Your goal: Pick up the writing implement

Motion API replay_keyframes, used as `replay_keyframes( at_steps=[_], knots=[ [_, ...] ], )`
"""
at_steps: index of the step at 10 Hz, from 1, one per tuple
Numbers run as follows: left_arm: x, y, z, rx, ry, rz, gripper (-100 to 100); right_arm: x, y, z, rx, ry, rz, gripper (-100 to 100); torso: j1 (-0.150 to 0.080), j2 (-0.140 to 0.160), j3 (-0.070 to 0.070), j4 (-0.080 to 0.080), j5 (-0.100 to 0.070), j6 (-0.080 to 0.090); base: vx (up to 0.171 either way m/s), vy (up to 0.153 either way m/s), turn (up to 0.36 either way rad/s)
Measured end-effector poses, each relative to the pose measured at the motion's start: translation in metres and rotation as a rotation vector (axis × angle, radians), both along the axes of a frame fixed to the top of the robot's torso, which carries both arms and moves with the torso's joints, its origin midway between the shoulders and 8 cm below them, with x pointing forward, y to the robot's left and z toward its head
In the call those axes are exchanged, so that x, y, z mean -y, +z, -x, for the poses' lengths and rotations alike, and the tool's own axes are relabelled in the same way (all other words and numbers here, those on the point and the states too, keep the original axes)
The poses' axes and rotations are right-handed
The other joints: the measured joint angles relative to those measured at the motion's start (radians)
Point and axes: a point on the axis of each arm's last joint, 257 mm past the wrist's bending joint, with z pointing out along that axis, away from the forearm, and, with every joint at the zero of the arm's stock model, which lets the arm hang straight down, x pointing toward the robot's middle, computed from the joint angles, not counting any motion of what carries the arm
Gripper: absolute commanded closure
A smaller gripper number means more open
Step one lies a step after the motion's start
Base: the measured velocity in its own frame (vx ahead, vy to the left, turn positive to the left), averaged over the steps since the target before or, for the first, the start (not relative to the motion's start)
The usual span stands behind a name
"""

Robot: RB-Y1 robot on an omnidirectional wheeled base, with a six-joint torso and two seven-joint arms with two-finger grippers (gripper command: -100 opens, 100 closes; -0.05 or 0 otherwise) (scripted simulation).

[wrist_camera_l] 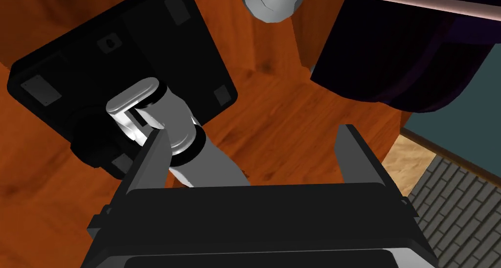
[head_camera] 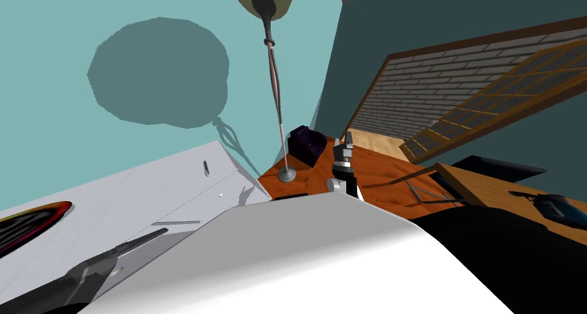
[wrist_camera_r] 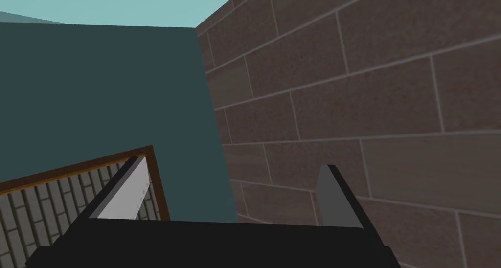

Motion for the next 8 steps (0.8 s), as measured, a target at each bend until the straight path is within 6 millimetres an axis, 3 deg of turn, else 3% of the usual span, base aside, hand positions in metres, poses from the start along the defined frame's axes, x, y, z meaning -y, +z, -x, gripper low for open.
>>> replay_keyframes(
  at_steps=[5,8],
  knots=[
    [-0.047,0.001,0.052,-0.228,-0.076,-0.171,-100,0.000,0.000,0.000,0.000,0.000,0.000,0,0.003,-0.006,-0.003,-0.001,0.001,0.000,0.177,0.014,-0.275],
    [-0.060,0.004,0.078,-0.339,-0.107,-0.217,-100,0.000,0.000,0.000,0.000,0.000,0.000,0,0.003,-0.002,-0.001,0.000,0.001,-0.001,0.134,0.044,-0.229]
  ],
)
